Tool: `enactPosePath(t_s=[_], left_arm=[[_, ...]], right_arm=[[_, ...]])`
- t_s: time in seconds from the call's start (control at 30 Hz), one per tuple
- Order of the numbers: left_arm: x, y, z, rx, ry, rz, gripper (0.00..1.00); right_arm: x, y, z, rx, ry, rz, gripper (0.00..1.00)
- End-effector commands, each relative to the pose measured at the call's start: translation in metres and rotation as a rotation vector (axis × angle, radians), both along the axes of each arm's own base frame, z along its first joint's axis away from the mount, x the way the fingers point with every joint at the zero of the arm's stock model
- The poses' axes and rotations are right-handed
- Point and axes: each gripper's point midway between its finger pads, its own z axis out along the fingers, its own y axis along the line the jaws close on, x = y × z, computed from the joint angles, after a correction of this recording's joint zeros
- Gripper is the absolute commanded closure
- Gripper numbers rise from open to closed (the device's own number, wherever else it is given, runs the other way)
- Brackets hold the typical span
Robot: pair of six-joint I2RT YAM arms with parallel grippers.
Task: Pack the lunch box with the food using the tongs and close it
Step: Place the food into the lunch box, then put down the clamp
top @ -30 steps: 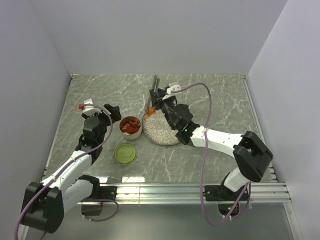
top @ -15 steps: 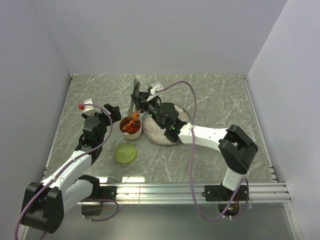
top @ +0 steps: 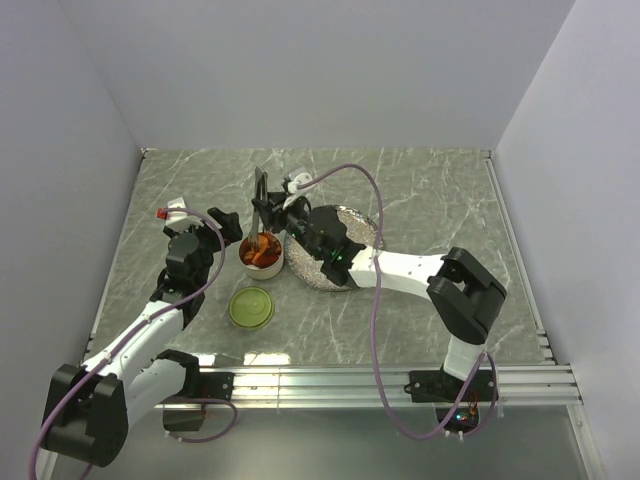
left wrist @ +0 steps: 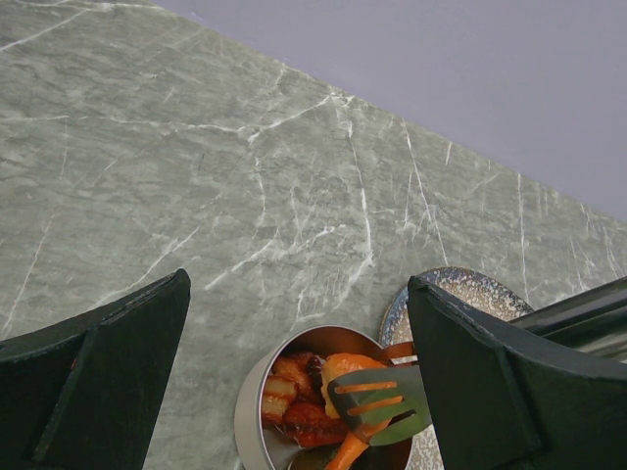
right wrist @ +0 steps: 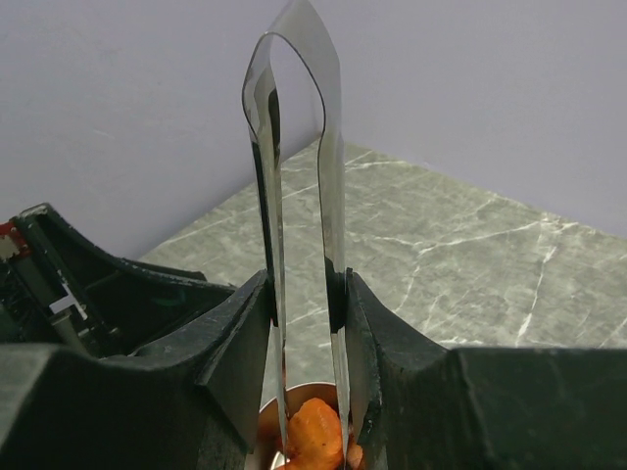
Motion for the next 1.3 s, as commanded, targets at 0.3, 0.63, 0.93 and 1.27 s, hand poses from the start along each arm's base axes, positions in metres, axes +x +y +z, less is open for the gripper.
enactPosePath(t_s=[0.3,0.63,0.93,1.27], left_arm=[[0.001,0.003,0.013,-0.021,-0.05,0.014,0.01],[0.001,0.003,0.013,-0.019,-0.048,0.014,0.01],[0.001,0.003,0.013,-0.019,-0.048,0.017,0.01],[0.002,0.004,0.013,-0.022,-0.05,0.02,0.01]], right_arm=[[-0.006,0.018,0.037,0.071,-0.061,0.049,0.5],[-0.006,0.007,0.043,0.081,-0.085,0.011,0.48],[-0.006,-0.031,0.056,0.072,-0.143,-0.108,0.5],[-0.001,-0.163,0.029,-0.062,-0.08,-0.405,0.51]])
